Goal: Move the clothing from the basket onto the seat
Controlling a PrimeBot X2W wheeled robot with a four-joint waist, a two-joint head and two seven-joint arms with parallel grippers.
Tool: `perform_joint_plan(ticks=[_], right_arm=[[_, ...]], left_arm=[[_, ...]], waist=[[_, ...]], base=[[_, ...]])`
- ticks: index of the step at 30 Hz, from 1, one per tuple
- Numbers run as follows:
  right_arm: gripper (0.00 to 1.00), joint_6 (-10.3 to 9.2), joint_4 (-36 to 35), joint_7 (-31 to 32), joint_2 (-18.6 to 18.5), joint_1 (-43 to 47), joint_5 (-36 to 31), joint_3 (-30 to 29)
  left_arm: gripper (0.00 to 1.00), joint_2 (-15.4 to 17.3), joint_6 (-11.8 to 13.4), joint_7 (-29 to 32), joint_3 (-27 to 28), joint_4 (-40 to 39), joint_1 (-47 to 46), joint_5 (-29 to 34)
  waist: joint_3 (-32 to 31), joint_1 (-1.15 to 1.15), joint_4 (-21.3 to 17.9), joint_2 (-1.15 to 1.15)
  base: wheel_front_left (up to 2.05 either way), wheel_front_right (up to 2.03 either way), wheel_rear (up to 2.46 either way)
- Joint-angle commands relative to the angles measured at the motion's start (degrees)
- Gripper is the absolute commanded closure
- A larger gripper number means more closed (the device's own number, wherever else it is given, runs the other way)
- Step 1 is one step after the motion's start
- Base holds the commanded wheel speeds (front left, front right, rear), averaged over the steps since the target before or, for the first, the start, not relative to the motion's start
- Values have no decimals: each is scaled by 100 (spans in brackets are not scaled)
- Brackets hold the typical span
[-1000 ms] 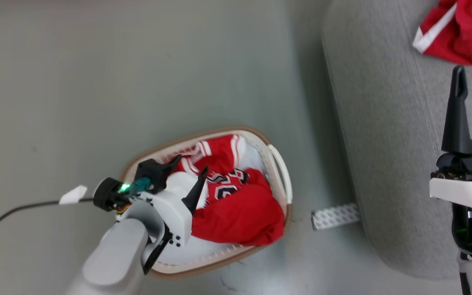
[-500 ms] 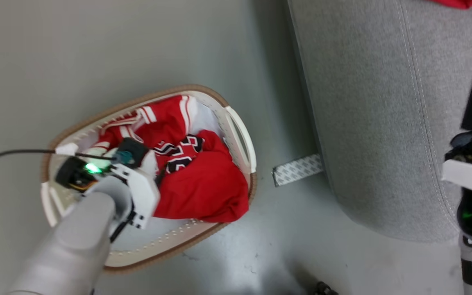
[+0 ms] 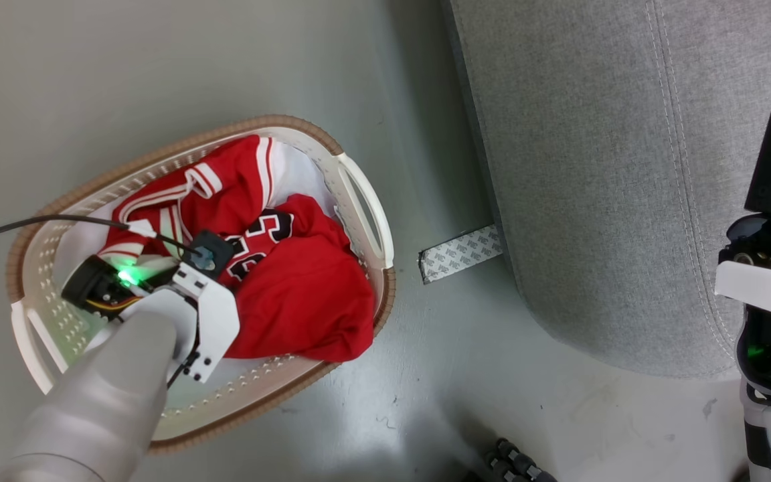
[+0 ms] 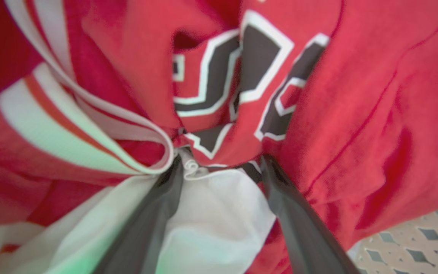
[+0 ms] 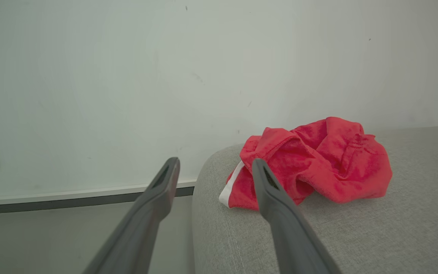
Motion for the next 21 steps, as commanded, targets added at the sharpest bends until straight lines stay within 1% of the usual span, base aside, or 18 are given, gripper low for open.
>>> perform_joint_plan(ticks=[1,2,4,7,11,16,21], right_arm=[[0,-11,44,3,12,27,35,15],[0,-11,58,3,11,17,31,27],[0,-11,75,3,11,-31,16,53],[0,-11,99,3,11,-94,-40,38],[0,-11,128,3,10,-112,-117,-38],[0,-11,191,3,7,-36,-306,-103],[0,-11,311,4,7,174,-547,-196]], left_arm=[[0,50,14,140,-56,133,61,27],[0,44,14,168,-80,148,51,-3],[100,30,14,158,-97,163,22,-48],[100,-23,14,-3,-84,158,-40,-118],[100,-172,14,-273,-62,162,-8,-219],[100,-407,14,-661,-79,124,215,-433],[100,-715,14,-1130,-128,-40,454,-773]], waist=[[-14,0,0,0],[-22,0,-2,0],[-40,0,-5,0],[-114,0,18,0],[-372,0,132,0],[-971,0,361,0],[-1735,0,702,0]], base=[[0,0,0],[0,0,0],[0,0,0],[0,0,0],[0,0,0],[0,0,0],[0,0,0]])
